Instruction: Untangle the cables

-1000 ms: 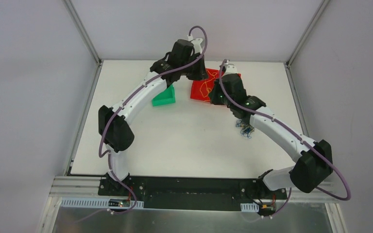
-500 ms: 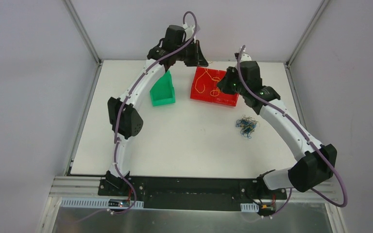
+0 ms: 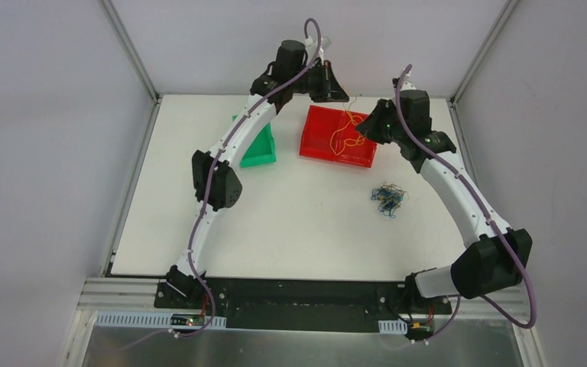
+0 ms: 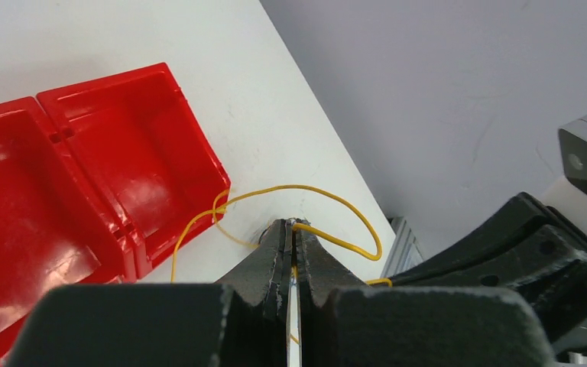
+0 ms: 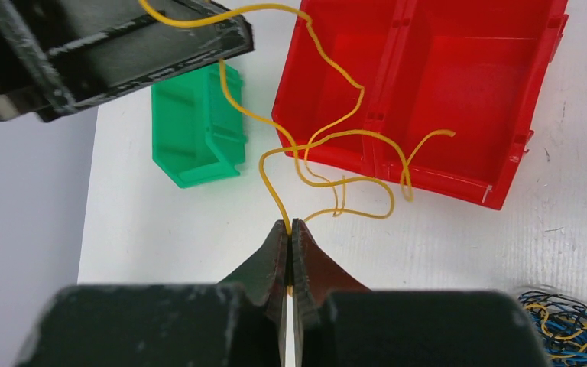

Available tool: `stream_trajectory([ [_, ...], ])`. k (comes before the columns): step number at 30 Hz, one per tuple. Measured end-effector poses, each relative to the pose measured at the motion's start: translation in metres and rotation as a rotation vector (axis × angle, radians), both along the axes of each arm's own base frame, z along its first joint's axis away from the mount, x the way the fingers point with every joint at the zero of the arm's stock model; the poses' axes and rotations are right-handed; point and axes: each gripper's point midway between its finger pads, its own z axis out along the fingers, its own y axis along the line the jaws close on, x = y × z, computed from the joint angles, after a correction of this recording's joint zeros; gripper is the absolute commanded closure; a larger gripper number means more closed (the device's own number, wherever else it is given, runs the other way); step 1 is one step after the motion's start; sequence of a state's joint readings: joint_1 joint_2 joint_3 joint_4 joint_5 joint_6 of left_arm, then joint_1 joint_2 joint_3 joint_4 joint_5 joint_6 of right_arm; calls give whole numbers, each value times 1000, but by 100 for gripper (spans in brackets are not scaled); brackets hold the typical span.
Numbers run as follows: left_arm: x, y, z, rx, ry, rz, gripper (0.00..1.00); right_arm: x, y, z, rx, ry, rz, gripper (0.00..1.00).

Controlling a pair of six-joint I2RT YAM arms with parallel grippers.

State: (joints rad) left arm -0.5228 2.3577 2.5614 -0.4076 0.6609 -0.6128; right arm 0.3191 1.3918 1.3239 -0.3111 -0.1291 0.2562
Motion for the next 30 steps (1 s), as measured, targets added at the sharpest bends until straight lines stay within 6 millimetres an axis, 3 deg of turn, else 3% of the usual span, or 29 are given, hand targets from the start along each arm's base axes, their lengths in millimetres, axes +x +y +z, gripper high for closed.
stream_trajectory([
  [13, 51, -46, -89, -189, 143, 4, 100, 19, -16, -21, 44, 67, -35, 100],
  [17, 54, -50, -94, -213, 138, -7, 100, 29, -12, -32, 48, 78, -28, 100],
  [21, 56, -49, -90, -226, 105, -9, 100, 43, -8, -59, 49, 125, -31, 100],
  [26, 61, -47, -112, -169, 94, 17, 100, 58, -9, -94, 33, 193, -53, 100],
  [30, 64, -44, -132, -125, 105, 40, 100, 79, -13, -106, 21, 205, -86, 100],
])
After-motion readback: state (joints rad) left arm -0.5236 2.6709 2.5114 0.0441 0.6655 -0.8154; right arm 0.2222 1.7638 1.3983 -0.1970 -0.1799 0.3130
